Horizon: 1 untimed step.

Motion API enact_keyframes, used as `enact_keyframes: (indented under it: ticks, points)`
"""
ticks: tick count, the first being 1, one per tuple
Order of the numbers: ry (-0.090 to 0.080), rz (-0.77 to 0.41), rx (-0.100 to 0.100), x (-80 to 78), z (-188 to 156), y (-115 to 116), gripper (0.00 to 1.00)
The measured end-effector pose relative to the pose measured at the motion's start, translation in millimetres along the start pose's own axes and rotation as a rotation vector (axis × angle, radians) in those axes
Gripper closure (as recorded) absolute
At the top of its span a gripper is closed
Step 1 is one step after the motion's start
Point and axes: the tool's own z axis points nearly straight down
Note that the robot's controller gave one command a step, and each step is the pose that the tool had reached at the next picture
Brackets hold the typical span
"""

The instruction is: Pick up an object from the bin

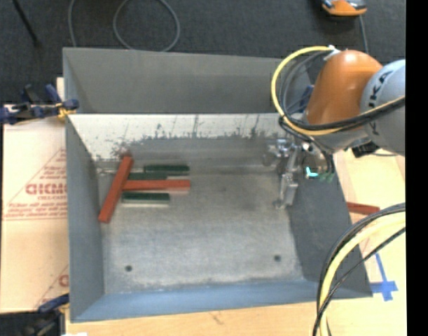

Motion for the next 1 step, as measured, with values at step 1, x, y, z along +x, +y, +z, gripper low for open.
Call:
enact_keyframes:
  ticks: [1]
  points:
    - [-0.004, 0.165, -0.005, -7.6, 67.3, 45.4, 0.0]
